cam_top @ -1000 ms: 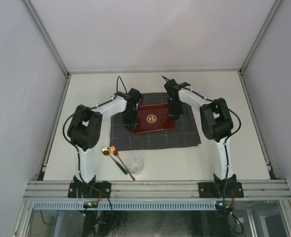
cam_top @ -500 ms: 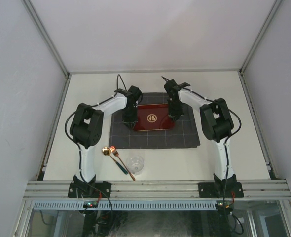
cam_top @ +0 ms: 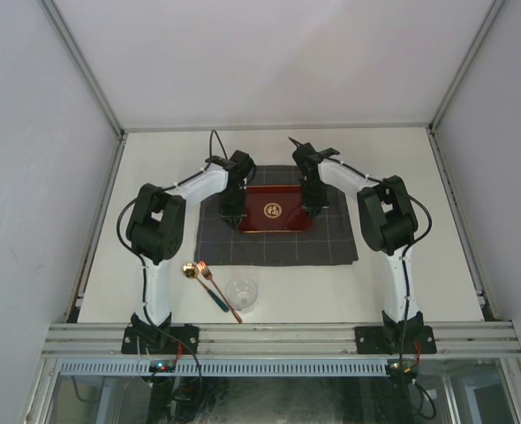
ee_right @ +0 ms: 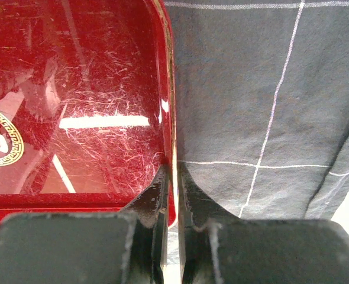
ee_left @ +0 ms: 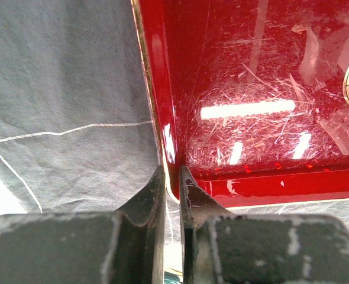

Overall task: Set the dinner table for one person
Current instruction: Adjust the plate on the napkin.

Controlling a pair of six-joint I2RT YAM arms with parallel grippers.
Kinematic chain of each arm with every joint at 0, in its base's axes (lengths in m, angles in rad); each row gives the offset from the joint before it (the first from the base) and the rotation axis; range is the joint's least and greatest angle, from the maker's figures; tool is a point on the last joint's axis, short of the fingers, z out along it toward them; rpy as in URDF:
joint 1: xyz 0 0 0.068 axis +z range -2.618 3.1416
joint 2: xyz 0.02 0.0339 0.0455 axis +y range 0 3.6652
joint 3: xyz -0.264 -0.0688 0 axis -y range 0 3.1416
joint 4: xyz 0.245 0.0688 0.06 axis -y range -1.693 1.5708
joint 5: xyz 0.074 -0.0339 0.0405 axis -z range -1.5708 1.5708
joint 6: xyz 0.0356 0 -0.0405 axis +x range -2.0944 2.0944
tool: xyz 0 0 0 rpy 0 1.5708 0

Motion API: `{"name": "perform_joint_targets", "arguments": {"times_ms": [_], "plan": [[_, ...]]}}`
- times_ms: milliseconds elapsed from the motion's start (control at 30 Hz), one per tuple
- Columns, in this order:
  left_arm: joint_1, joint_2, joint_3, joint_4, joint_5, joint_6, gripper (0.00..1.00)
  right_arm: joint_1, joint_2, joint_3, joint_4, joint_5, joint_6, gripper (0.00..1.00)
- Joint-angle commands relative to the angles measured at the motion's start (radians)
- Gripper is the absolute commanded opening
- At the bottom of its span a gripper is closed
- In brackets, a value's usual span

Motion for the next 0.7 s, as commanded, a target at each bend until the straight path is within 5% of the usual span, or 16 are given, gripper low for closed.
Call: {"name": "perform_joint_targets", "arguments": {"times_ms": [0, 667], "plan": [[-0.017, -0.016, 0.067, 0.007, 0.028, 0.041, 0.00, 0.029, -0.068, 0.036, 0.025, -0.001, 0.034, 0.00], [-0.018, 0.001, 0.016, 0.035, 0.051, 0.024, 0.00, 0.054, -0.073, 0.040, 0.005, 0.013, 0.032, 0.00]]}}
